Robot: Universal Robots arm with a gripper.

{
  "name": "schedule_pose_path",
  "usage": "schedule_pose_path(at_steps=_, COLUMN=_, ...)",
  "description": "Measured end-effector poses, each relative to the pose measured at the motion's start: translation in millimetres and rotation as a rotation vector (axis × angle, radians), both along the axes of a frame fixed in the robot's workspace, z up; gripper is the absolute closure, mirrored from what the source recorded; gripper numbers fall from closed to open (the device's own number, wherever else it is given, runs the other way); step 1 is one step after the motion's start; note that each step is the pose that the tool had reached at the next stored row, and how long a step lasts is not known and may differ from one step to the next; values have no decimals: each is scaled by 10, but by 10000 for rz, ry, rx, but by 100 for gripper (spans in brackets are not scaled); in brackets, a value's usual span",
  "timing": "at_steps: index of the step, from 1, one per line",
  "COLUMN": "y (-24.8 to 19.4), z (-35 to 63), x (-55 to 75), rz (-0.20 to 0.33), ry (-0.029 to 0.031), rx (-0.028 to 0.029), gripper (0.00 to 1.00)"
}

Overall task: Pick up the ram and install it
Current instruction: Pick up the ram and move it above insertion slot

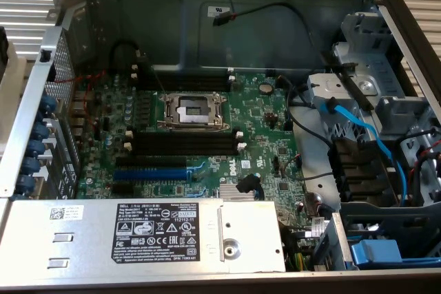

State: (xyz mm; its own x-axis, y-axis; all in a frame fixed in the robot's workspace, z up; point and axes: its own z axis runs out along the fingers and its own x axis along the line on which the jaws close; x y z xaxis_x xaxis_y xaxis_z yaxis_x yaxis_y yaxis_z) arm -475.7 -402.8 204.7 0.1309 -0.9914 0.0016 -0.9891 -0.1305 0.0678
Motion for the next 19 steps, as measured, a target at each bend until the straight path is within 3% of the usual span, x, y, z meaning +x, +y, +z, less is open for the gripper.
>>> schedule_pose_path(at_steps=3, y=0, z=4, x=1, rz=0, ry=-4, rx=10, gripper=87)
schedule_pose_path(at_steps=6, y=-1, z=13, x=0, rz=1, ry=1, rx=58, gripper=87)
schedule_pose_path(at_steps=15, y=13, z=44, x=0, rz=1, ry=21, rx=59, gripper=88)
schedule_pose_path(at_steps=19, y=14, z=104, x=0, rz=-1, ry=52, rx=59, gripper=88)
